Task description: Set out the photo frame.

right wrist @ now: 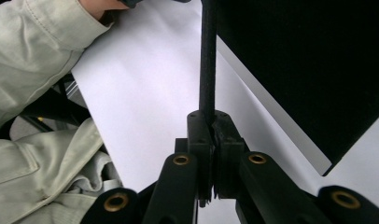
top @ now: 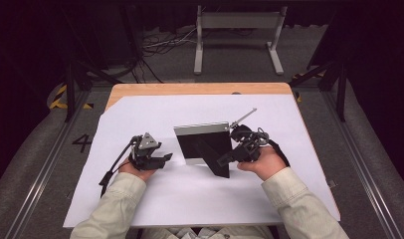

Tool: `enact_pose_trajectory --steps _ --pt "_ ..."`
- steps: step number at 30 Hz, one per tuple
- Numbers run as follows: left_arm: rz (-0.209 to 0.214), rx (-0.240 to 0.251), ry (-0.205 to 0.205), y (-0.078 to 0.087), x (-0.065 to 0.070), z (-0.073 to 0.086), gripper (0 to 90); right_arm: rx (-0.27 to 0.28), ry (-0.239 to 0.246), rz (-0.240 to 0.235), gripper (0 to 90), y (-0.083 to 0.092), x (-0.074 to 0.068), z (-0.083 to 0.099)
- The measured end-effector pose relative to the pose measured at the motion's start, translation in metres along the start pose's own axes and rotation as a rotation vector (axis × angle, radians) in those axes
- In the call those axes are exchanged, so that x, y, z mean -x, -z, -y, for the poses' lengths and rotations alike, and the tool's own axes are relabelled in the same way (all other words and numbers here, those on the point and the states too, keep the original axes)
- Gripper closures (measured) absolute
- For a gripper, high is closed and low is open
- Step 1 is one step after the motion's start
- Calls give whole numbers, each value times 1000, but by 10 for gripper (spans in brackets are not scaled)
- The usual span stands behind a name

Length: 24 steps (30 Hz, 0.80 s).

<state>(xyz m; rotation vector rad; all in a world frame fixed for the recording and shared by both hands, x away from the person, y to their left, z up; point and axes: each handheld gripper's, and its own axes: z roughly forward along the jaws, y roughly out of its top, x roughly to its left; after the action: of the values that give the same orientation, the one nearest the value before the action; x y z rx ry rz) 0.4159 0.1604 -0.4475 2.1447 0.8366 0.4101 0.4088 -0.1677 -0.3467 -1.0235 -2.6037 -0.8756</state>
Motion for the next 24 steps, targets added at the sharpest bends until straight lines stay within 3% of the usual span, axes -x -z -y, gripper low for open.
enact_pose_trajectory --steps 10,17,24 --pt "1 0 0 0 0 0 382 104 64 124 873 10 6 3" --pt "1 1 1 0 0 0 381 116 145 193 872 5 14 9" --pt "2 0 0 0 1 0 378 99 194 206 871 4 19 18"
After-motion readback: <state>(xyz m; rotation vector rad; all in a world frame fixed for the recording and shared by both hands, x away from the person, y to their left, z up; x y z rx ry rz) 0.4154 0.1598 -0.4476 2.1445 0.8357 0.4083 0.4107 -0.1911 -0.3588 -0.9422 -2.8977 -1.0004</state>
